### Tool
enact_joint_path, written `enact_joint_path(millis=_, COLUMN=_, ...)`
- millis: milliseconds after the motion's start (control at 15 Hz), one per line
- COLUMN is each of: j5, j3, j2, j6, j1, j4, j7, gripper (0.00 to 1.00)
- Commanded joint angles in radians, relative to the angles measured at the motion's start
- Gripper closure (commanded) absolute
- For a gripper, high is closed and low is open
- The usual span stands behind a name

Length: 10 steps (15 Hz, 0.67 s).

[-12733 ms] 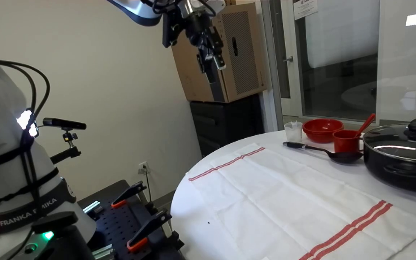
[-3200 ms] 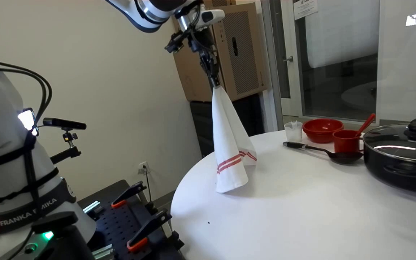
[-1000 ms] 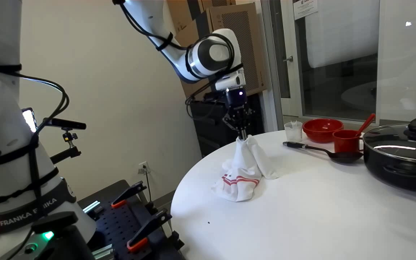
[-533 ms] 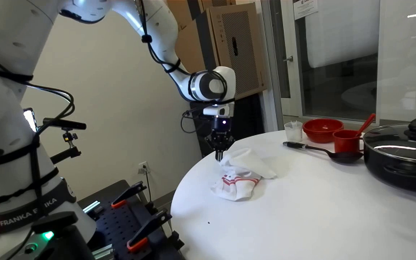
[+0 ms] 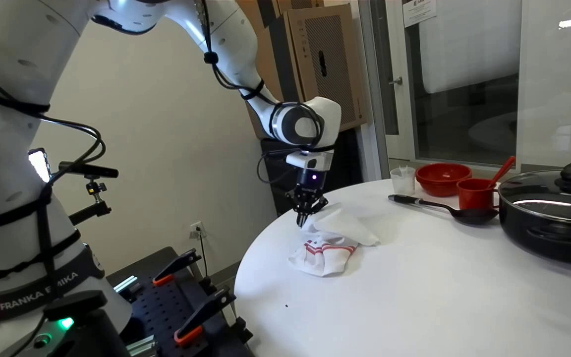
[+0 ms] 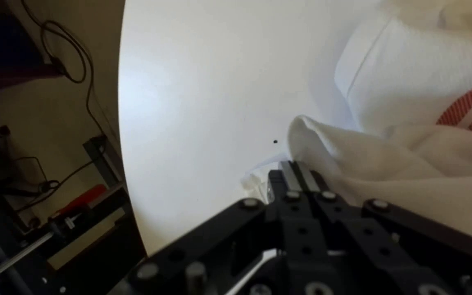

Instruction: Scrunch up the towel on the table

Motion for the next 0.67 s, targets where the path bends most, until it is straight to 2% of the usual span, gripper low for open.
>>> enact_joint_path(millis=0, j5=0.127, j3=0.03, j2=0.061, j6=-0.058, j1=-0.133, j4=0.044, j7=-0.155, gripper=1.0)
enact_joint_path(millis=200, j5=0.17, j3=0.006, j2=0.136, j6=-0.122, j1=-0.179, j4=0.102, j7=-0.201, gripper=1.0)
enact_joint_path(millis=267, j5=0.17, j3=-0.006, j2=0.153, j6=-0.136, j1=-0.18, j4=0.116, j7=-0.189, gripper=1.0)
enact_joint_path(millis=400, j5=0.134, j3=-0.052, j2=0.158, j6=-0.101, j1=-0.124, j4=0.112, j7=-0.093, gripper=1.0)
enact_joint_path(millis=467, j5=0.155, j3=-0.034, j2=0.138, j6=-0.099, j1=-0.164, j4=0.078, j7=-0.167, gripper=0.99)
enact_joint_path(millis=600, j5=0.15, j3=-0.045, j2=0.151, j6=-0.098, j1=-0.145, j4=0.091, j7=-0.138, gripper=0.99)
